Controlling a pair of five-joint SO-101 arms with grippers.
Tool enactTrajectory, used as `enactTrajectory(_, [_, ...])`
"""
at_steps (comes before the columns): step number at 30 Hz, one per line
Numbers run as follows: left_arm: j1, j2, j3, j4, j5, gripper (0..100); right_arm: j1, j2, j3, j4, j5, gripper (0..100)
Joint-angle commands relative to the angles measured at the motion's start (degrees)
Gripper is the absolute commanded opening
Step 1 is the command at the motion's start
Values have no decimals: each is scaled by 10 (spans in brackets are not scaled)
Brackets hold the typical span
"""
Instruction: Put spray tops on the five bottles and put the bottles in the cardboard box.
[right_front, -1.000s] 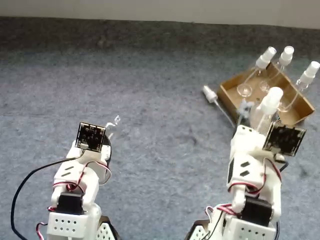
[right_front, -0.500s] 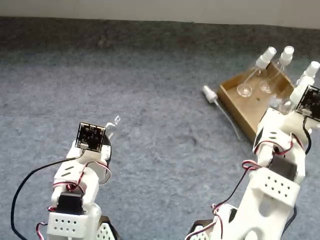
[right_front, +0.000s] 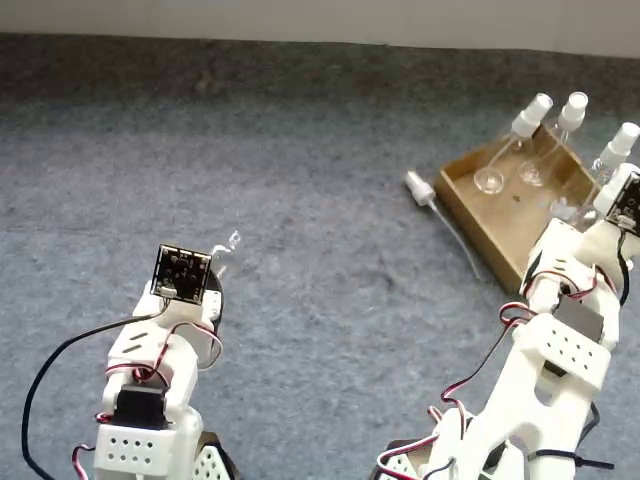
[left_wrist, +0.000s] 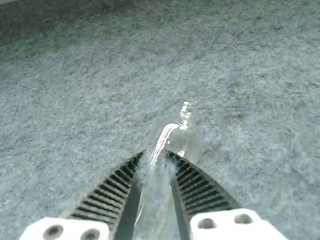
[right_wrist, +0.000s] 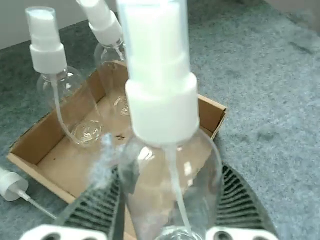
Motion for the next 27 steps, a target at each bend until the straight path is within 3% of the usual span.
enactTrajectory(1, [8, -4, 12, 4, -4, 14, 22, -4, -39, -15, -1, 135])
enactTrajectory(10, [8, -4, 12, 4, -4, 14, 20, 0, -44, -28, -1, 135])
enactTrajectory(15, [8, -4, 12, 4, -4, 14, 20, 1, -39, -117, 3, 135])
enactTrajectory(27, [8, -4, 12, 4, -4, 14, 20, 0, -39, -122, 4, 135])
